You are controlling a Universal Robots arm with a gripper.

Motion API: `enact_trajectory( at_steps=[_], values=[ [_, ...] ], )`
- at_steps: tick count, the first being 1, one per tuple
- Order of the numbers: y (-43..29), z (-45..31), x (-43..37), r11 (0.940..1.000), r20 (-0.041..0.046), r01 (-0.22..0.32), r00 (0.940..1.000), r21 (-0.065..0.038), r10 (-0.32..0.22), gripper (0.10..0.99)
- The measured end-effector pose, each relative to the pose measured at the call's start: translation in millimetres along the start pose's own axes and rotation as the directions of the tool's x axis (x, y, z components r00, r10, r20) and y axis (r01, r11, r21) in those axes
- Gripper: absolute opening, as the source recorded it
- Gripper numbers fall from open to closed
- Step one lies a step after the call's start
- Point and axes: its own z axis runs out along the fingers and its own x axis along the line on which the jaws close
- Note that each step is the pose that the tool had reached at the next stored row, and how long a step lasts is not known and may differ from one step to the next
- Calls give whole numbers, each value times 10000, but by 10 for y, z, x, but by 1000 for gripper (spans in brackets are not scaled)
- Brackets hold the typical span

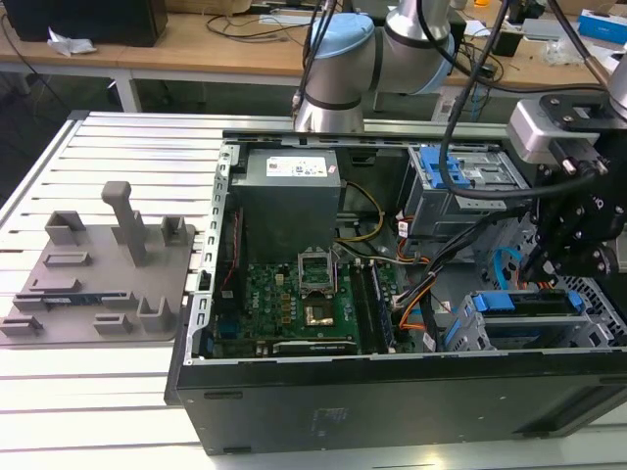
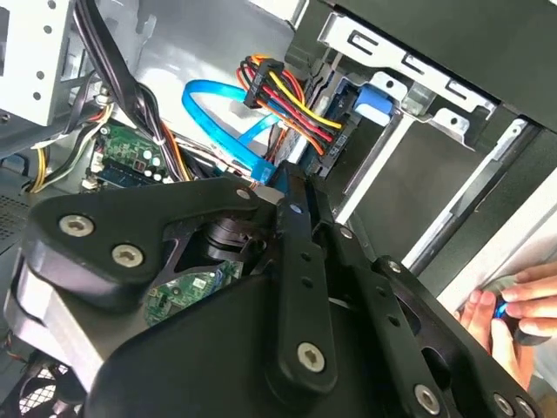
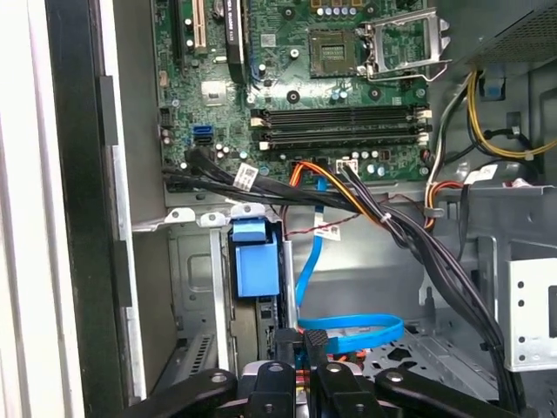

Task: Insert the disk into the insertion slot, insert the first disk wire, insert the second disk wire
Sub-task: 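Insert the second disk wire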

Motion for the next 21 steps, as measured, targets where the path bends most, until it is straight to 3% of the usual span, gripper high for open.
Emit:
enact_trajectory(
  at_steps=[2, 3, 4, 21],
  values=[
    [-11, 0, 31, 10000, 104, -3, 9999, -6, 3, 161],
    [-23, 0, 78, 10000, 236, -7, 9997, -13, 7, 161],
    [-24, 8, 94, 10000, 291, -10, 9996, -16, 10, 161],
    [-38, 34, 141, 10000, 291, 0, 9996, -17, 0, 161]
  ],
)
